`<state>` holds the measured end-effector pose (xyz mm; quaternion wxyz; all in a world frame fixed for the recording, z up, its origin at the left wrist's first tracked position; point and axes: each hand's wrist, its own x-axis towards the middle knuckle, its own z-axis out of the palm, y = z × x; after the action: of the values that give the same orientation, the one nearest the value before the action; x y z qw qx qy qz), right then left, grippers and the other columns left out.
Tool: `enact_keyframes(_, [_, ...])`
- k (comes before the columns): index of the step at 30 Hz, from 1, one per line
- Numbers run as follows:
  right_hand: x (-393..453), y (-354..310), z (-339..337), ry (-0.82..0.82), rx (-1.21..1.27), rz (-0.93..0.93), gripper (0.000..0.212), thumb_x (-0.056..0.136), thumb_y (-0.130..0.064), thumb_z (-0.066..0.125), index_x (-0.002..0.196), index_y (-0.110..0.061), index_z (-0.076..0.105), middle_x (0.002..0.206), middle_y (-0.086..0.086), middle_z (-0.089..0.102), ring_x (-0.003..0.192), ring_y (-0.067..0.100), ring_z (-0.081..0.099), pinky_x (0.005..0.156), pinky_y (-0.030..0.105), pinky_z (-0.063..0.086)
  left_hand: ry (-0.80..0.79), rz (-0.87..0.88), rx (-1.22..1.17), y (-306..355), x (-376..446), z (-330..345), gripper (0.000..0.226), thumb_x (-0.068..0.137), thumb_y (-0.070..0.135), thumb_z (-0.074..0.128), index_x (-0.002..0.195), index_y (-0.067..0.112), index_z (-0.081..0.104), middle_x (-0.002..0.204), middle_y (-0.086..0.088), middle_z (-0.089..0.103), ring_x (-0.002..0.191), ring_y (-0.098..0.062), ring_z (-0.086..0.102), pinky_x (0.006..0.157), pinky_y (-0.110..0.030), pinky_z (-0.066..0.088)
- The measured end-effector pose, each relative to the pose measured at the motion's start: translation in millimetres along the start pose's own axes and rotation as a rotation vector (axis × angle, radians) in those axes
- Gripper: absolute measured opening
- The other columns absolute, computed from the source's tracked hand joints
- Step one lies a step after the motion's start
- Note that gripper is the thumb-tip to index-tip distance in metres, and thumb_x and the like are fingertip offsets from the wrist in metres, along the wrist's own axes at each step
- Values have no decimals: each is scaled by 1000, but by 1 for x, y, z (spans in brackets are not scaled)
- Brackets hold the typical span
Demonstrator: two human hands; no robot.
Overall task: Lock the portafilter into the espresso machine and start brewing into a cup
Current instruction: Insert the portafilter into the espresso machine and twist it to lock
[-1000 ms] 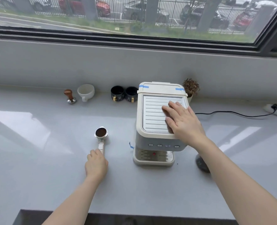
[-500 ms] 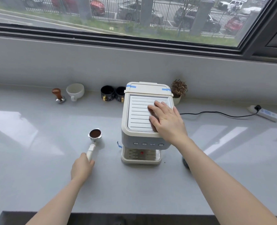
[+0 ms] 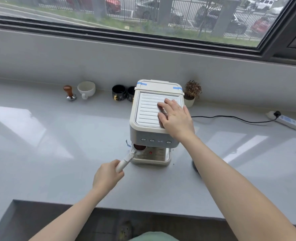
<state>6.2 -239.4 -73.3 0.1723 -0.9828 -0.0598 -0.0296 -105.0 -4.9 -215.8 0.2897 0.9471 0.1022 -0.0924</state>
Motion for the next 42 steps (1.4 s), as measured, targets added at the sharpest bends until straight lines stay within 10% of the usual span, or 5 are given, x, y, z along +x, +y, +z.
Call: enact_keyframes(42, [1, 4, 4, -8, -58, -28, 46, 98, -45, 24, 144, -40, 26, 160, -11, 20, 148, 11, 10, 122, 42, 1, -22, 90, 21, 60, 39, -19, 22, 68, 17, 56, 78, 34, 66, 62, 3, 64, 58, -22, 54, 49, -29, 40])
